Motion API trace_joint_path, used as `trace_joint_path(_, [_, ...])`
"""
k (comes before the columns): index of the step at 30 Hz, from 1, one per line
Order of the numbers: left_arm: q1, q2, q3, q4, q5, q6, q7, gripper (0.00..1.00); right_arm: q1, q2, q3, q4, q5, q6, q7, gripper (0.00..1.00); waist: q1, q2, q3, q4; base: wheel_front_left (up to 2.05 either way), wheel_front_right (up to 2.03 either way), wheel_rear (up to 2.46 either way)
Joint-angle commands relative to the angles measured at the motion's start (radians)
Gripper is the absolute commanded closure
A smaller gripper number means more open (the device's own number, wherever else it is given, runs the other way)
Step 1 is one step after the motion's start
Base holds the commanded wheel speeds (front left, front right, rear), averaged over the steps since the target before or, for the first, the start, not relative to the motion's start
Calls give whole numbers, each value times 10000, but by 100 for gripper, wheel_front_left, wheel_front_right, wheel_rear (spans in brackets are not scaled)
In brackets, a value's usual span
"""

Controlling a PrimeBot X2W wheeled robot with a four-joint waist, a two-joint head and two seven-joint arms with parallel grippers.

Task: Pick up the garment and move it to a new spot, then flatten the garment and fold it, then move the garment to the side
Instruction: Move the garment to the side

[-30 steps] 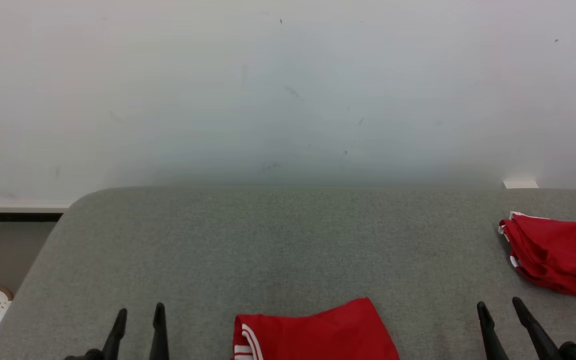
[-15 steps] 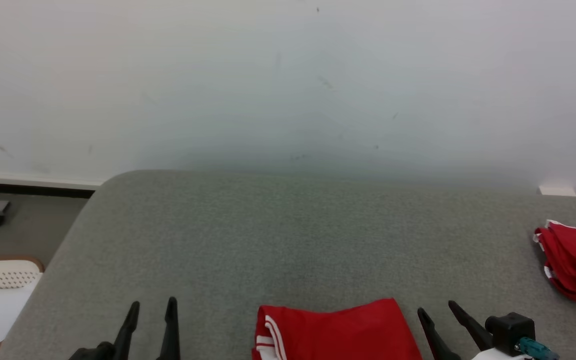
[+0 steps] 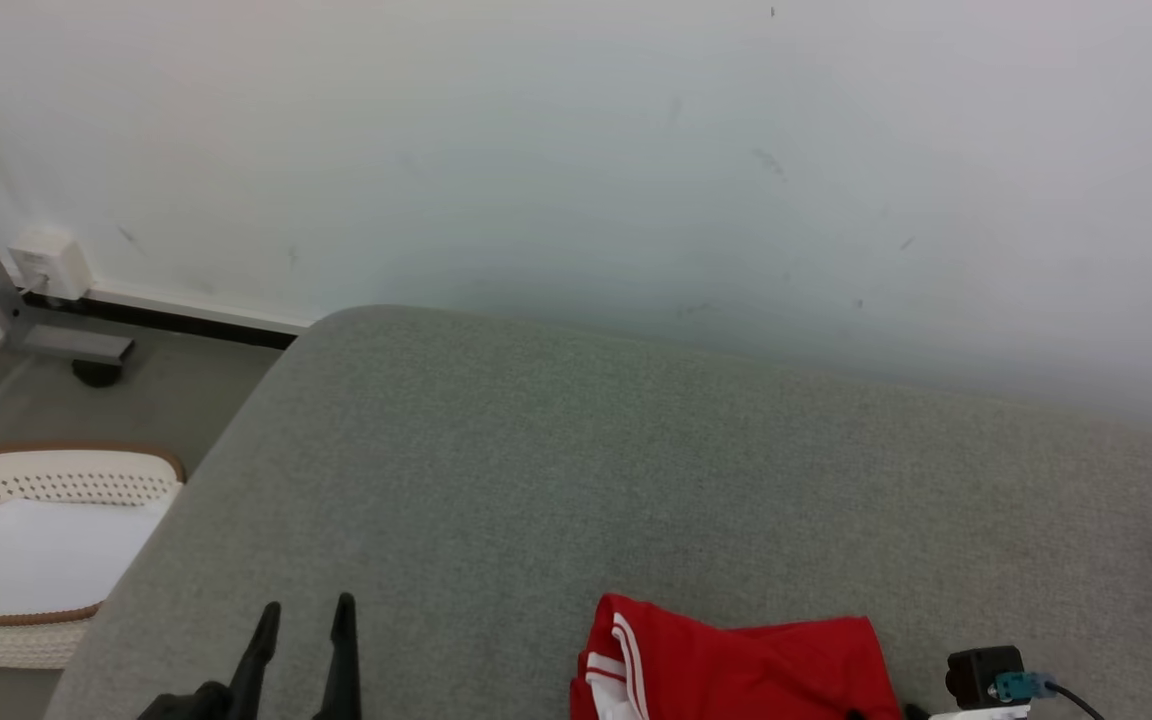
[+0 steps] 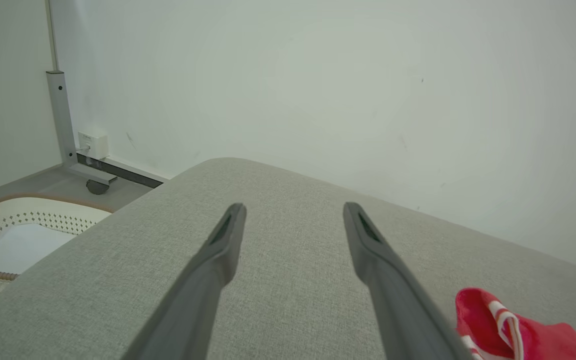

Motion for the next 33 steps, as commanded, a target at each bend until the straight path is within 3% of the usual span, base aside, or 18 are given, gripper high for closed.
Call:
trace_joint_path(1, [-61,35,17,44,64,-32,0,0,198,156,288,441,177,-24,554,0,0,0,20,95,0,0,0])
trace_joint_path(2, [-59,36,16,49,58,-32,0,0,198,207,376,463,280,-22,660,0,0,0,24,118,0,0,0])
trace_joint_path(5, [-65,36,22,60,42,-19,0,0,114,309,673,228,630,16,590,89,0,0,25,133,0,0,0])
trace_joint_path(6, [-58,36,38,66,33,-2,0,0,68,303,743,158,737,18,526,100,0,0,20,114,0,0,0])
trace_joint_path(19, [-264,34,-579,-25,-41,-104,0,0,-1509,-469,1053,-84,1088,-21,-978,100,0,0,-71,-852,0,0,0])
trace_joint_path(33, [-736,35,-2161,93,-395,-45,1,0,-2854,-1270,975,104,1403,-22,-1642,100,0,0,79,-3591,0,0,0])
